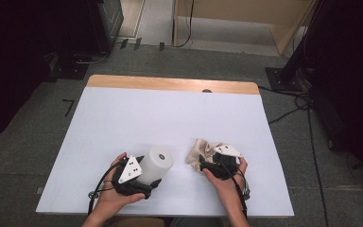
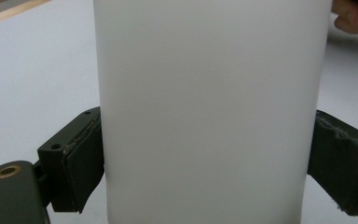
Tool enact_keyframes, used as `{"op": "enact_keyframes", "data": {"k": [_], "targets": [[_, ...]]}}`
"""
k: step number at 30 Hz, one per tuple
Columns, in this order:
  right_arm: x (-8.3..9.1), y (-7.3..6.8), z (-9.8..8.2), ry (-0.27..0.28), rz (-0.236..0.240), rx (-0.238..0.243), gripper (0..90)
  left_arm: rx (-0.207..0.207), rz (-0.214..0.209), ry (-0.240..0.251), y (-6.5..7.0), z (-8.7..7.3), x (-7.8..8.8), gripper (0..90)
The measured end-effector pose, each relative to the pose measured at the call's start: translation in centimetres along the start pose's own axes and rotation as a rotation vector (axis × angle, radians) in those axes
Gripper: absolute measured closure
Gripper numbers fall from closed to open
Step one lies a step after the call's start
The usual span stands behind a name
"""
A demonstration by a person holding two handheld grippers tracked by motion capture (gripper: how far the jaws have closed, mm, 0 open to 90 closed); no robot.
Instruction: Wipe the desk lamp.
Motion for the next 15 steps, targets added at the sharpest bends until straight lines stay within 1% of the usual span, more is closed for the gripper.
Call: {"op": "enact_keyframes", "data": {"k": [1, 2, 4, 7, 11, 15], "targets": [[-0.28, 0.23, -0.29, -0.015, -0.017, -0.006, 16.8, 0.002, 0.0, 0.002, 0.01, -0.02, -0.01, 7.8], [-0.58, 0.46, -0.58, -0.026, -0.023, -0.013, 15.1, 0.001, 0.0, 0.002, 0.0, -0.02, -0.01, 7.8], [-0.86, 0.64, -0.8, -0.028, -0.027, -0.015, 13.2, 0.0, 0.0, 0.001, 0.02, -0.01, -0.01, 7.8], [-0.96, 0.75, -0.86, -0.022, -0.021, -0.015, 13.0, 0.002, -0.003, 0.002, -0.03, -0.04, 0.02, 7.8], [-0.94, 0.49, -0.93, -0.024, -0.018, -0.013, 13.1, 0.006, -0.003, 0.004, -0.06, -0.08, 0.02, 7.8], [-0.94, 0.68, -0.9, -0.027, -0.001, -0.007, 15.3, -0.001, 0.0, 0.003, 0.03, -0.05, 0.03, 7.8]]}}
Point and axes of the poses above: each handheld gripper's, and its own axes: x roughly backward along the jaws, z roughly out of its top, y roughly to its right, the point moved 1 cm from there along -x, roughly forward along the jaws, and after that the axes turned 10 degrees about y, right-handed, at the moved point
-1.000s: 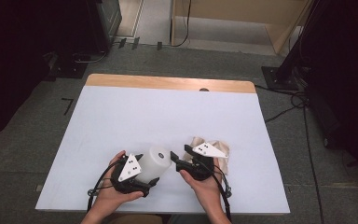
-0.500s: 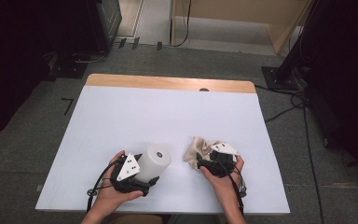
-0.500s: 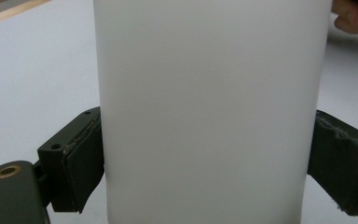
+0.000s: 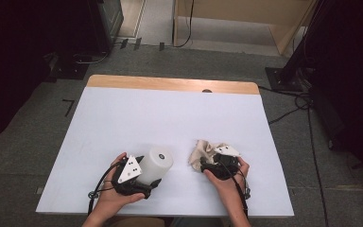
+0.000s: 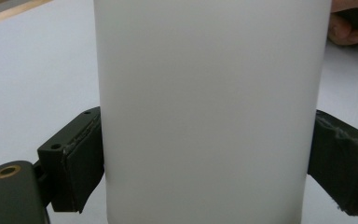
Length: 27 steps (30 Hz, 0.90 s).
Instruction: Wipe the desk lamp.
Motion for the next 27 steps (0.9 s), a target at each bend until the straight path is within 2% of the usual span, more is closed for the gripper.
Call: {"op": "enact_keyframes", "data": {"k": [2, 3, 5, 11, 13, 16, 18, 20, 21, 22, 24, 26, 27], "targets": [[0.1, 0.1, 0.0, 0.006, 0.001, 0.003, 21.7, -0.001, 0.001, -0.001, 0.0, 0.0, 0.0, 7.8], [0.2, 0.4, 0.0, 0.009, 0.0, 0.016, 28.3, 0.0, 0.001, 0.0, 0.0, 0.0, 0.0, 7.8], [0.3, 1.0, 0.0, 0.029, 0.017, 0.011, 38.7, 0.0, 0.001, 0.001, 0.0, 0.0, 0.0, 7.8], [0.7, 2.9, 0.0, 0.053, 0.064, -0.067, 73.2, 0.002, -0.002, 0.004, 0.0, -0.1, 0.0, 7.8], [0.9, 3.0, -0.2, 0.072, 0.081, -0.073, 82.6, 0.002, -0.003, 0.004, -0.1, -0.1, 0.0, 7.8], [1.2, 2.3, 0.0, 0.095, 0.083, -0.032, 84.9, 0.005, -0.004, 0.005, -0.1, -0.1, 0.0, 7.7], [1.7, 1.8, 0.4, 0.121, 0.132, -0.035, 84.5, 0.007, -0.005, 0.007, -0.2, -0.1, 0.0, 7.7], [2.1, 1.3, 0.9, 0.128, 0.148, -0.022, 82.1, 0.008, -0.006, 0.007, -0.2, -0.1, 0.0, 7.8], [2.1, 1.0, 1.0, 0.115, 0.152, -0.015, 77.1, 0.007, -0.006, 0.007, -0.2, -0.1, 0.0, 7.8], [2.0, 0.8, 1.1, 0.102, 0.139, -0.002, 68.9, 0.006, -0.006, 0.007, -0.1, -0.1, 0.0, 7.7], [2.0, 0.7, 1.2, 0.108, 0.091, -0.012, 42.1, 0.007, -0.005, 0.006, -0.1, -0.1, 0.0, 7.7], [2.0, 0.7, 1.3, 0.138, 0.055, -0.042, 27.1, 0.007, -0.007, 0.008, -0.1, -0.1, 0.0, 7.8], [2.0, 0.6, 1.3, 0.156, 0.042, -0.04, 19.2, 0.008, -0.008, 0.009, -0.2, -0.1, 0.0, 7.7]]}}
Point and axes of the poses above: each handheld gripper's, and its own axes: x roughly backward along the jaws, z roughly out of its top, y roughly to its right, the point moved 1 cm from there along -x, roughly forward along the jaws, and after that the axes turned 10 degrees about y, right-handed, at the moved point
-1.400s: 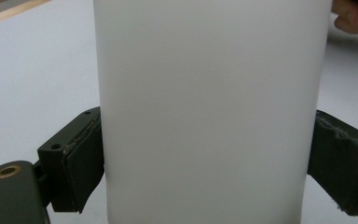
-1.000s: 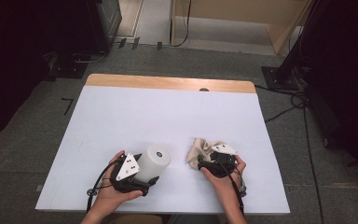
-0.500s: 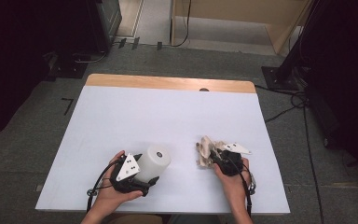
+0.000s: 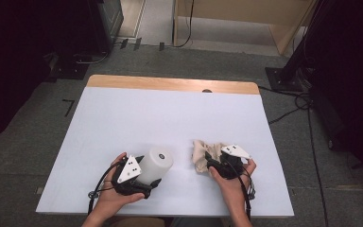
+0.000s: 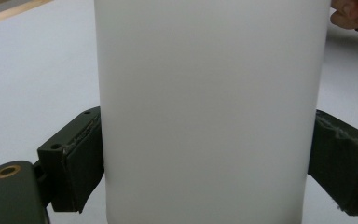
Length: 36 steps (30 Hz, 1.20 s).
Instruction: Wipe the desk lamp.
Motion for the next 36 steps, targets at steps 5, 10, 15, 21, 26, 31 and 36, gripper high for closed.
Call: {"op": "enact_keyframes", "data": {"k": [5, 10, 15, 21, 26, 31, 36], "targets": [[-0.5, -1.0, 0.0, -0.007, -0.034, 0.014, 1.0, 0.001, -0.001, -0.001, 0.0, 0.0, 0.0, 7.8], [-1.7, -1.9, -0.5, -0.044, -0.018, -0.012, 0.0, 0.001, -0.001, -0.002, 0.0, 0.0, 0.0, 7.8], [-3.0, -2.5, -1.5, -0.128, -0.031, 0.014, 0.0, 0.002, -0.002, 0.001, 0.0, 0.0, 0.0, 7.8], [-2.6, -2.0, -1.5, -0.134, -0.07, 0.051, 25.9, 0.004, -0.001, 0.0, 0.0, 0.0, 0.0, 7.8], [-1.8, -0.3, -1.4, -0.102, -0.075, 0.022, 59.9, 0.007, -0.001, 0.001, 0.0, 0.0, 0.0, 7.8], [-1.3, 0.9, -1.3, -0.087, -0.033, -0.026, 80.6, 0.007, -0.002, 0.002, -0.1, 0.0, 0.0, 7.8], [-0.4, -0.2, -0.7, -0.041, 0.032, 0.003, 82.9, 0.009, -0.005, 0.004, -0.1, -0.1, 0.0, 7.8]]}}
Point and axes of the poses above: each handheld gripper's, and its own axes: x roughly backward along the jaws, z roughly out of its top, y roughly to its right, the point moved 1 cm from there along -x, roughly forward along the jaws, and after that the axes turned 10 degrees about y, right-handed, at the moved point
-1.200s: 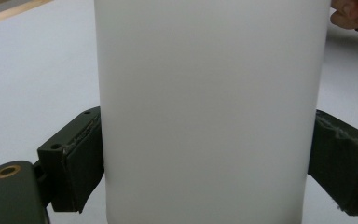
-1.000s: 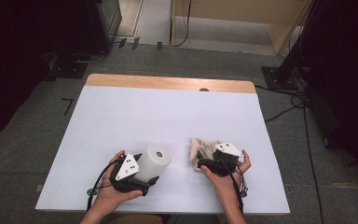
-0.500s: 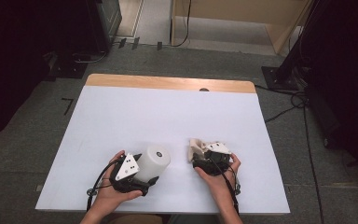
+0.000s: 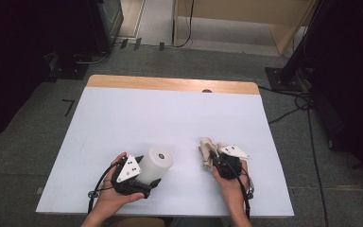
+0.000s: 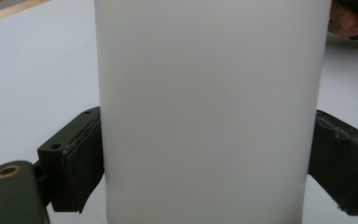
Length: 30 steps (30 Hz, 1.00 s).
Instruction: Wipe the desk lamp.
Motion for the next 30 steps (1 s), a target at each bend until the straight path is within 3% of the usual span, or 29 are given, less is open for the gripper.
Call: {"op": "enact_keyframes", "data": {"k": [3, 5, 7, 10, 14, 18, 22, 25, 27, 30], "targets": [[0.6, -1.4, 0.7, 0.03, 0.111, 0.006, 82.9, -0.002, 0.0, -0.001, 0.0, 0.0, 0.0, 7.8], [1.1, -2.5, 1.4, 0.055, 0.224, -0.004, 82.2, -0.002, 0.0, -0.001, 0.0, 0.0, 0.0, 7.8], [1.4, -3.4, 1.8, 0.066, 0.271, 0.002, 81.9, 0.0, -0.001, 0.0, 0.0, 0.0, 0.0, 7.7], [0.9, -3.0, 1.4, 0.04, 0.215, 0.015, 81.3, -0.001, -0.002, 0.0, 0.0, 0.0, 0.0, 7.7], [0.0, -0.7, 0.2, -0.02, 0.096, -0.027, 79.8, 0.002, -0.004, 0.0, -0.1, 0.0, 0.0, 7.8], [-0.3, 0.6, -0.2, -0.034, 0.012, -0.031, 65.3, 0.004, -0.004, 0.002, -0.1, 0.0, 0.0, 7.8], [-0.5, 0.8, -0.2, -0.043, -0.023, -0.035, 41.3, 0.004, -0.004, 0.002, -0.1, 0.0, 0.0, 7.8], [-0.9, 0.9, -0.4, -0.062, -0.017, -0.049, 27.4, 0.001, -0.004, 0.003, -0.1, 0.0, 0.0, 7.8], [-1.0, 0.8, -0.5, -0.077, -0.005, -0.057, 25.5, 0.001, -0.001, 0.003, 0.0, 0.0, 0.0, 7.8], [-1.2, 0.5, -0.7, -0.077, 0.012, -0.046, 31.9, 0.0, -0.001, 0.004, 0.0, 0.0, 0.0, 7.8]]}}
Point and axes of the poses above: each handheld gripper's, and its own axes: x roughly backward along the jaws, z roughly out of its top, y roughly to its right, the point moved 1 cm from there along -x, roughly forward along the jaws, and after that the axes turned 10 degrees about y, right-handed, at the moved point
